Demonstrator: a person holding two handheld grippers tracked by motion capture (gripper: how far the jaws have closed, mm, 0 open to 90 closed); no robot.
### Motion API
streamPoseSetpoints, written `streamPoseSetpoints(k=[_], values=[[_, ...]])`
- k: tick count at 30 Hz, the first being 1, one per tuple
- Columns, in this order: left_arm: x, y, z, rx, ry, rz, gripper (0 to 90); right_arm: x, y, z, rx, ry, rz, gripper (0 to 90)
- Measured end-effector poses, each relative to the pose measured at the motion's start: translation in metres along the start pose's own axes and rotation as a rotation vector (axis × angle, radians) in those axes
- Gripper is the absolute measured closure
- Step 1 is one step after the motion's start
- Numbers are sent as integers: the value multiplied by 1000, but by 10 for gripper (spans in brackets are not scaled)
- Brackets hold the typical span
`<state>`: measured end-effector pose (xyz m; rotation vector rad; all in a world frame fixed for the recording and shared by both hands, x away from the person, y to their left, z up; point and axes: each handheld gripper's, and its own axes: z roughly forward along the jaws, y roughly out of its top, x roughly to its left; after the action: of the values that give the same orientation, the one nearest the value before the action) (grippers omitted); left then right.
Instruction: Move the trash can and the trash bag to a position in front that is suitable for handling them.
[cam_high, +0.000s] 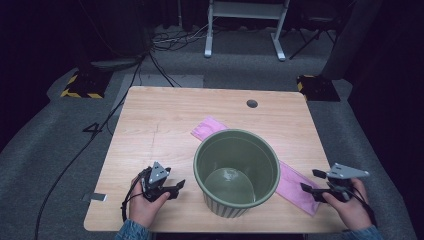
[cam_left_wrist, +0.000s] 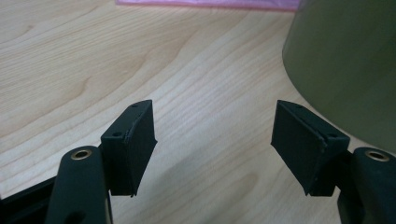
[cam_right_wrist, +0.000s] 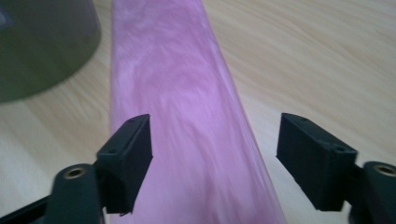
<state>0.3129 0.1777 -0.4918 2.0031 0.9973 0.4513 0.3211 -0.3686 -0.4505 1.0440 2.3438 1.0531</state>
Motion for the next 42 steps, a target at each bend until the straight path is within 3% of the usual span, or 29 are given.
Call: streamPoseSetpoints(k=[2, 6, 9, 12, 17, 22, 27, 30, 34, 37, 42], values=[[1, -4, -2, -3, -10, -23, 304, 6, 16, 20, 6, 31, -28, 244], [4, -11, -7, 15, -3, -29, 302, 22, 46, 65, 26, 95, -78, 236], [5, -15, -11, 25, 9, -19, 299, 29, 59, 89, 33, 116, -95, 211], [6, -18, -14, 25, 6, -24, 296, 31, 67, 111, 31, 160, -72, 186], [7, -20, -17, 37, 3, -23, 294, 32, 66, 129, 90, 142, -95, 166], [6, -21, -16, 44, 1, -20, 294, 32, 61, 142, 101, 118, -81, 141], [5, -21, -15, 47, -1, -21, 295, 33, 60, 144, 73, 108, -68, 137], [6, -20, -15, 48, -2, -22, 295, 31, 61, 139, 58, 93, -49, 512], [6, -20, -17, 44, -1, -23, 295, 27, 62, 135, 75, 110, -62, 831], [8, -19, -18, 36, 3, -25, 295, 25, 63, 131, 88, 103, -84, 899], [10, -12, -22, 35, 8, 25, 293, 19, 67, 110, -5, 133, -68, 900]])
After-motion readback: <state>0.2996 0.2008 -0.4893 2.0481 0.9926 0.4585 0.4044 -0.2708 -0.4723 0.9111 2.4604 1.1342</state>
